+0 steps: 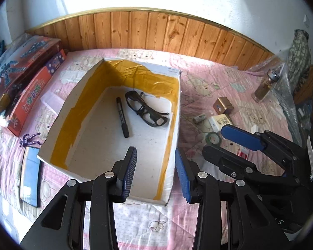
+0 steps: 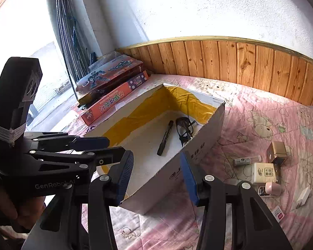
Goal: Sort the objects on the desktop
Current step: 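Withdraw both tools from the box back toward the remaining items, then grasp the pink binder clips with the left tool while the right tool grasps the red staple box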
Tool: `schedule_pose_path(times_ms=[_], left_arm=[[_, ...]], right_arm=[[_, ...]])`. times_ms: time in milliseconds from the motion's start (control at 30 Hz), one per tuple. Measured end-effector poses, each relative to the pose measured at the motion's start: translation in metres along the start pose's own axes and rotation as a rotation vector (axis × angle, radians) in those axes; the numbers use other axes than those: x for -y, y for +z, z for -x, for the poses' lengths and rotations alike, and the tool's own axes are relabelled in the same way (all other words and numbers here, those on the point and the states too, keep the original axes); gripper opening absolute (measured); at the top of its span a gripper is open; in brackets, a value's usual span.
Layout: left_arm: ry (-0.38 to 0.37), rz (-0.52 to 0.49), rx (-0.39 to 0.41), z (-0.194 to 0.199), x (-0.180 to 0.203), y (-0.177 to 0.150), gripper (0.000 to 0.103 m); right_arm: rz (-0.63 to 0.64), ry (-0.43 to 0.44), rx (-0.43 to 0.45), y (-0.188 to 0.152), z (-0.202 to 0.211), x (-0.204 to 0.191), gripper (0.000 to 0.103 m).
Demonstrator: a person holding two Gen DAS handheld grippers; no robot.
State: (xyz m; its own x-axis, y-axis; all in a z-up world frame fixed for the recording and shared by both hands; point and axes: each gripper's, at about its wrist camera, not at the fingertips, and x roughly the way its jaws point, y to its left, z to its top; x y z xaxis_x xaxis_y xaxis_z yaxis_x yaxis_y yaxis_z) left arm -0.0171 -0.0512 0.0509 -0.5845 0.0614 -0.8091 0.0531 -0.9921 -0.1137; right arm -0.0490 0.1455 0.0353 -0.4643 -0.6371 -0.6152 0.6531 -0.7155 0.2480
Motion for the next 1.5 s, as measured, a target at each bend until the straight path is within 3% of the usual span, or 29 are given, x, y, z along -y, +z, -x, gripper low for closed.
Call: schedule_pose_path(times_ms=[367,567,733,967,1033,1300,1467,1500], left_arm=[[-0.094,-0.101,0.015,0.01,0.049,-0.044,0.04],[-0.179,-0.184,-0.044,-0.007,0.092,-0.065,0.04],[-0.28,-0.243,-0.143,-0.037,0.13,-0.082,0.04],[-0.389,-0.311,-0.263,-0.085,0.161,-0.106,0.043],[-0.373,-0.337,-0.262,-0.095,0.166,-0.111,0.044],[-0.38,-0.405,-0.236,-0.13,0.168,-0.116,0.044],[-0.417,-0.371,-0.244,-0.143,0.162,-0.115,0.044],[-0.426,-0.366,-0.248,-0.143,0.161,-0.115,0.044]], right_arm=[[-0.13,0.009,0.085,-0.055,0.047,0.032,0.048],[-0.229,-0.039,0.096,-0.085,0.07,0.063,0.048],[-0.317,-0.116,0.076,-0.112,0.079,0.098,0.048],[-0.455,-0.257,-0.016,-0.141,0.063,0.15,0.051],[-0.487,-0.286,-0.038,-0.143,0.056,0.165,0.06],[-0.501,-0.342,-0.129,-0.127,0.002,0.205,0.067],[-0.384,-0.384,-0.177,-0.123,-0.021,0.208,0.065],[-0.369,-0.398,-0.184,-0.123,-0.02,0.209,0.052]])
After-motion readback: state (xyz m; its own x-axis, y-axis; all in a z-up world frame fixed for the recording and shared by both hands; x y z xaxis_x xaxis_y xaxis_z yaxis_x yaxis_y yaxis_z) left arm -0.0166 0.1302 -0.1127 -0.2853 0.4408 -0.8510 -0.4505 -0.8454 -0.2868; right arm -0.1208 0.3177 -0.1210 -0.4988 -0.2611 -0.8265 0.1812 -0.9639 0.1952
